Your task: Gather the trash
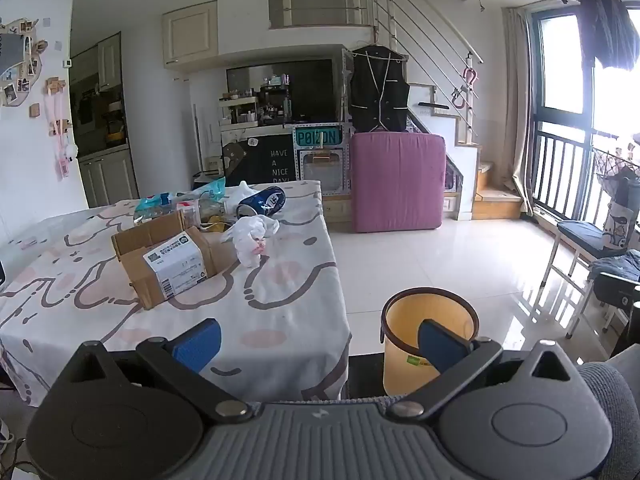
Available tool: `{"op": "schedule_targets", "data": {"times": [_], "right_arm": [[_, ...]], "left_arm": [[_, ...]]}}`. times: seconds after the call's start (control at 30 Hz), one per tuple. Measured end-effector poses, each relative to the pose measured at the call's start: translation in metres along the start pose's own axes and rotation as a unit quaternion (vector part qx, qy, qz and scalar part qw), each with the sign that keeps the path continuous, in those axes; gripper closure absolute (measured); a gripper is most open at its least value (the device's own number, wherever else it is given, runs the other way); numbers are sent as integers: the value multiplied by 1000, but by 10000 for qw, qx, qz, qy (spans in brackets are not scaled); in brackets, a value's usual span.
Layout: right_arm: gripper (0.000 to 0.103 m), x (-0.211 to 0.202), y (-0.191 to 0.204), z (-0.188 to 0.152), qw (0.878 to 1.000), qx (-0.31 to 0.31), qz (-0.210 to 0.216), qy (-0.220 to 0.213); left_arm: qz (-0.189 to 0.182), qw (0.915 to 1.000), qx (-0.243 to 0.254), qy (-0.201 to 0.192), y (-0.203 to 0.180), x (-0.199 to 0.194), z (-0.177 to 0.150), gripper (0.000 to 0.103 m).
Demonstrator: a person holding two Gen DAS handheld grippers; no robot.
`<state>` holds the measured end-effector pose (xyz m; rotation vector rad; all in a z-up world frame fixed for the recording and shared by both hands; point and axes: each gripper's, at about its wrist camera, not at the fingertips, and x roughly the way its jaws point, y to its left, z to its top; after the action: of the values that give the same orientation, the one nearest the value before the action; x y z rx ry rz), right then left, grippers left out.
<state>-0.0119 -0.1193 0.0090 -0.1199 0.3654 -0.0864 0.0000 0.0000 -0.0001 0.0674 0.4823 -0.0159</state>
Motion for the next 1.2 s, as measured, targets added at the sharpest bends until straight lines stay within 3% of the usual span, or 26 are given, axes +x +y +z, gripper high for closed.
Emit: {"op": "schedule_targets", "data": {"times": [1.2], "right_arm": [[0,1,0,4,10000,-5,-2,34]], "left_arm": [[9,10000,11,-3,0,0,0,0]]}}
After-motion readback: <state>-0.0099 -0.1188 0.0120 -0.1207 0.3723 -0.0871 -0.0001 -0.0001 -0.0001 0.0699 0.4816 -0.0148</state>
